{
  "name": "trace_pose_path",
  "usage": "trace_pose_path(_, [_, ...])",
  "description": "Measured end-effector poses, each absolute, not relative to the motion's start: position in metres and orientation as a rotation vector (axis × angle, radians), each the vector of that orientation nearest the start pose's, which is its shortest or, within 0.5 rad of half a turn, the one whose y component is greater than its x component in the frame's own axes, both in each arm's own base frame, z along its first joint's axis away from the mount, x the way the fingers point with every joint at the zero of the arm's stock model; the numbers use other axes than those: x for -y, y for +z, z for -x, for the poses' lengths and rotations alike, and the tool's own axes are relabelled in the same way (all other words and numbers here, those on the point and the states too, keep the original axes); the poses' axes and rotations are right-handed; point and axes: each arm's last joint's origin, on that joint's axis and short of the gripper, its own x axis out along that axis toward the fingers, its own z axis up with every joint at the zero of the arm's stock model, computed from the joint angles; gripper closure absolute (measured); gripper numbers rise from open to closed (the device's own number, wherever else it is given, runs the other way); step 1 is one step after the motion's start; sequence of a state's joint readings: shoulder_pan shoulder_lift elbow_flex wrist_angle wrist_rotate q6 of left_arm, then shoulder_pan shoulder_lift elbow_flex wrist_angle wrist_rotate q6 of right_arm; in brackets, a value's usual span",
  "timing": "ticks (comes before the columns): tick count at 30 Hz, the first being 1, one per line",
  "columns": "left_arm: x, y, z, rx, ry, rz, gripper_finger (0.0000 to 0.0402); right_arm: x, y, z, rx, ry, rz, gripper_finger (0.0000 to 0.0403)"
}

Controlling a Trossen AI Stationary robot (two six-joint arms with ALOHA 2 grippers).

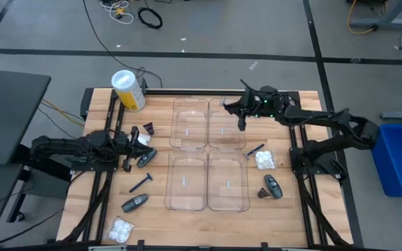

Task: Pick & Place Travel size toiletries
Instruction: Put the top razor into the top right transparent bin

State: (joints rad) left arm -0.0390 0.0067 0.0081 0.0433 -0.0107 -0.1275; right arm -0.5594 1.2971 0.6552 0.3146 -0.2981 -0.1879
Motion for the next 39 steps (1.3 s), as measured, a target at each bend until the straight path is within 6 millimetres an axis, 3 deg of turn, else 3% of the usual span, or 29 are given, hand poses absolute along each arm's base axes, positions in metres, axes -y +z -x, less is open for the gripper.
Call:
trace_pose_path(12, [0.003, 0.17, -0.097, 0.043, -0.031, 0.128, 0.0379, 0.136, 0.217, -0.241, -0.362, -0.223, 0.04, 0.0358])
trace_pose_path(21, [0.004, 0.17, -0.097, 0.043, -0.031, 0.128, 0.0379, 0.139, 0.213, -0.238, -0.432, -0.368, 0.045, 0.0358])
trace_pose_path(31, [0.004, 0.17, -0.097, 0.043, -0.031, 0.128, 0.0379, 0.139, 0.211, -0.239, -0.435, -0.376, 0.015, 0.0358])
trace_pose_path(39, [0.003, 0.17, -0.097, 0.043, -0.031, 0.129, 0.0379, 0.142, 0.189, -0.243, -0.537, -0.367, -0.035, 0.0358])
